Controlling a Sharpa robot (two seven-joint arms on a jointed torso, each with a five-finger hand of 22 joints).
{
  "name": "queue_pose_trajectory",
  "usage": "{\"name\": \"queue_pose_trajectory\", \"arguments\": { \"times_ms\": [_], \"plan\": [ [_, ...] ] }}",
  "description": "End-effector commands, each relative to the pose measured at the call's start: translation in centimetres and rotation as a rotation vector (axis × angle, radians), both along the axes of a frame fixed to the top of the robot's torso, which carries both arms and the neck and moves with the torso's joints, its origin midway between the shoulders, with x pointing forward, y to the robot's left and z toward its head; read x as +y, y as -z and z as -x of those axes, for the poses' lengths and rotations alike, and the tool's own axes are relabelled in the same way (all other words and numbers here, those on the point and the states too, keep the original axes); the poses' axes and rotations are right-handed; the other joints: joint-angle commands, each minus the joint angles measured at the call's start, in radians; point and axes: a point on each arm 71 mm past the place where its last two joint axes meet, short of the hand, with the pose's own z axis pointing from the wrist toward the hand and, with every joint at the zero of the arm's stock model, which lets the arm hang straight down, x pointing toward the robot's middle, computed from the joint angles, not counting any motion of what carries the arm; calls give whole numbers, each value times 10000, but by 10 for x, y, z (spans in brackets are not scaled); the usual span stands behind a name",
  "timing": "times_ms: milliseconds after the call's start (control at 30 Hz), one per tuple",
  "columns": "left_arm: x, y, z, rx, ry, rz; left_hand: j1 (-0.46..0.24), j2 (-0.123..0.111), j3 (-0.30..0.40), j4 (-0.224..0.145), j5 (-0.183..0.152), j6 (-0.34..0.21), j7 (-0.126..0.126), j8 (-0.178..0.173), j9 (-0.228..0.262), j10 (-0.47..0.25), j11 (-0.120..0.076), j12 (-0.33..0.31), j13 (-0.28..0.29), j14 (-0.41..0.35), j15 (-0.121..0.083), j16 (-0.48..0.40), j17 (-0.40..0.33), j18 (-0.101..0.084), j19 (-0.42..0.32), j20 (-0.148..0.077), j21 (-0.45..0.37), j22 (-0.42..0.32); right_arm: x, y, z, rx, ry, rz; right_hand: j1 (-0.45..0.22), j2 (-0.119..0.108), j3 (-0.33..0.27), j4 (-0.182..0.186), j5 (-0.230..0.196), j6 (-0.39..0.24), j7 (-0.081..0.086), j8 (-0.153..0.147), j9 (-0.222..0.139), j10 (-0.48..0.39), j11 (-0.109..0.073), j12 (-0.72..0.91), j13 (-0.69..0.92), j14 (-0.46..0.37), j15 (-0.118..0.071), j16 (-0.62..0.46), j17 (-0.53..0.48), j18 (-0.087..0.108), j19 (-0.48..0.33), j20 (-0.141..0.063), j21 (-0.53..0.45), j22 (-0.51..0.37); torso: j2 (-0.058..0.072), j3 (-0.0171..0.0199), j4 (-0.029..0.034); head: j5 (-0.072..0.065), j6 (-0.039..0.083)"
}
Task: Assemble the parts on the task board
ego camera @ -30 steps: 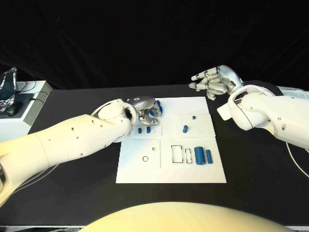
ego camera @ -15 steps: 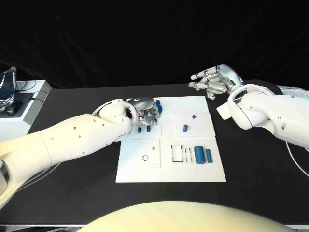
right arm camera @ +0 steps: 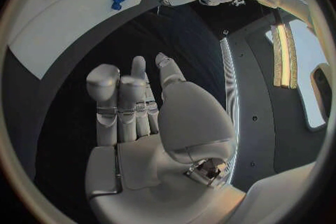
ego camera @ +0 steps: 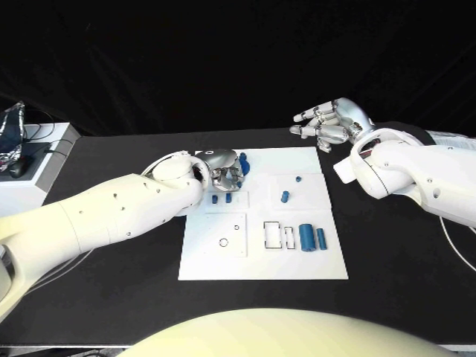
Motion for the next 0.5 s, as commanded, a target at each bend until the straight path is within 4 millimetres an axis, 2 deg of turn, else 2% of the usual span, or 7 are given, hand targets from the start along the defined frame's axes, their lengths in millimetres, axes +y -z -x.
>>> {"name": "queue_pose_trajectory", "arguments": {
  "times_ms": [33,400,500],
  "plan": [
    [-3,1,1,164,167,46,7,130,50,-9,-11,57,2,-37,0,128,-14,-80,-5,41,-27,67,-19,191,26,5,51,135,2,-1,1,-116,-179,56,54,-26,4,49,55,-52,-8,-13,2,72,-26,38,10,80,13,-38,-16,16,311,-51,47,949,-2,-7,8,27,-13],
    [-4,1,2,191,207,161,-28,148,86,-53,-13,0,20,-42,-4,291,-27,-180,-3,38,-30,81,-34,199,28,14,70,161,3,-1,1,-128,-208,78,59,-26,8,49,64,-47,-10,-11,3,80,-29,49,19,84,11,-35,-15,13,316,-52,80,956,1,-8,2,42,-26],
    [-3,1,2,233,200,132,0,189,89,-73,-12,108,26,-21,13,453,-94,-136,10,45,-69,90,-34,190,42,2,103,178,3,-1,1,-126,-208,83,65,-28,18,50,82,-23,-17,-7,6,70,-34,73,50,83,7,-45,-29,12,315,-56,85,955,2,-4,2,52,-33]
  ]
}}
